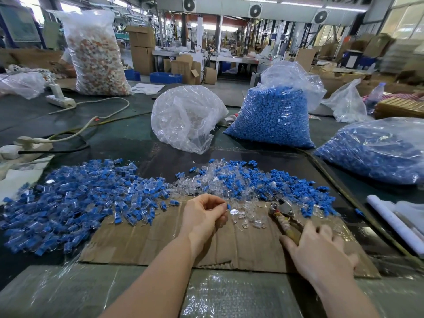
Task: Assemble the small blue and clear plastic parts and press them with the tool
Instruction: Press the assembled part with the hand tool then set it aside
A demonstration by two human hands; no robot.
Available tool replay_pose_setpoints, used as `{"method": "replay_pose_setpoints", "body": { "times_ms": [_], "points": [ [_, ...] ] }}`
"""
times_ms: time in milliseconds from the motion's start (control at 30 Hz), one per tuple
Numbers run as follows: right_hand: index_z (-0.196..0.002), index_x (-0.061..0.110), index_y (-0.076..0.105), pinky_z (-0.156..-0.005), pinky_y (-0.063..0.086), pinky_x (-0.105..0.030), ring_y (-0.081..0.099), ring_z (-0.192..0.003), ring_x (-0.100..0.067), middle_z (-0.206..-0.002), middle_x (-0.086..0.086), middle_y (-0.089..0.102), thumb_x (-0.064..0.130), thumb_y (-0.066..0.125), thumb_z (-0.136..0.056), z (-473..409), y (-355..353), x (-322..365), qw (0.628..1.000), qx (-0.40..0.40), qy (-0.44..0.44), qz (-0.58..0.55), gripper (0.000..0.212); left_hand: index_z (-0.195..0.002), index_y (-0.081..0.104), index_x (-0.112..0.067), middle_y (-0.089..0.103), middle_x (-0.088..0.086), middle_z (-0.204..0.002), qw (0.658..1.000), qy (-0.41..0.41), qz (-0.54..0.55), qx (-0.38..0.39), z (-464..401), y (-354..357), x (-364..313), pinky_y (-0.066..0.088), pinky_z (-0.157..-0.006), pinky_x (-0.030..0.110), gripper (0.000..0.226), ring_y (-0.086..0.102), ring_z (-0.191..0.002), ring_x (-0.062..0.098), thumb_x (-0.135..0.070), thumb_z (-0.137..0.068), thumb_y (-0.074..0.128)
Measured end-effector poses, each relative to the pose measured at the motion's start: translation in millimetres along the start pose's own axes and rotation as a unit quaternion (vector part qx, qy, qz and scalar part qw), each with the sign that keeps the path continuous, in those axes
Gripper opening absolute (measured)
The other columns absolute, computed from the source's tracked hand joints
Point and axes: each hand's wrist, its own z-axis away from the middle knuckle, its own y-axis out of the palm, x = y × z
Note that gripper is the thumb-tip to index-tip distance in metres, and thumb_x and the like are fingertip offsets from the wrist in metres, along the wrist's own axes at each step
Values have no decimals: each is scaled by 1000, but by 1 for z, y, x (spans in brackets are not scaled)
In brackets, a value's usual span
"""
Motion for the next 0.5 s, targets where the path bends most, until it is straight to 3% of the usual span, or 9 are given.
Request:
{"method": "replay_pose_setpoints", "body": {
  "times_ms": [67, 200, 300, 367, 500],
  "points": [
    [-120, 20, 44, -96, 40, -45, 43, -119, -26, -131, -7, 43, 55, 40, -91, 1, -3, 0, 998, -45, -33, 4, 45, -95, 61, 7, 62, 17, -75, 1000, -12, 11, -4, -1, 0, -1, 52, -63, 28, 10, 58, -62, 20, 8, -85, 59],
    [-98, 16, 45, -88, 44, -33, 49, -102, -22, -110, -6, 51, 45, 36, -96, 0, -16, 5, 991, -66, -105, -51, 30, -90, 64, 2, 64, 16, -76, 999, -31, 27, -13, -5, -2, -1, 53, -59, 27, 7, 59, -63, 20, 5, -84, 61],
    [-82, 20, 41, -68, 40, -29, 48, -78, -13, -86, 1, 50, 41, 32, -99, 5, -31, 18, 973, 12, -178, -144, 28, -90, 65, 0, 66, 14, -73, 997, -54, 39, -24, -9, -4, 0, 53, -59, 29, 7, 61, -62, 21, 2, -84, 63],
    [-84, 17, 45, -53, 33, -23, 42, -62, -9, -76, 4, 47, 38, 34, -99, 10, -37, 30, 951, 85, -203, -217, 29, -89, 65, -2, 68, 11, -70, 996, -69, 48, -33, -13, -5, 0, 54, -56, 27, 7, 62, -60, 19, 1, -84, 64],
    [-83, 13, 46, -48, 26, -22, 37, -57, -10, -70, 3, 42, 33, 37, -99, 16, -42, 49, 931, 138, -226, -249, 27, -88, 66, -4, 69, 8, -65, 994, -82, 58, -43, -16, -5, -2, 55, -54, 25, 7, 64, -57, 15, 1, -84, 63]
  ]
}}
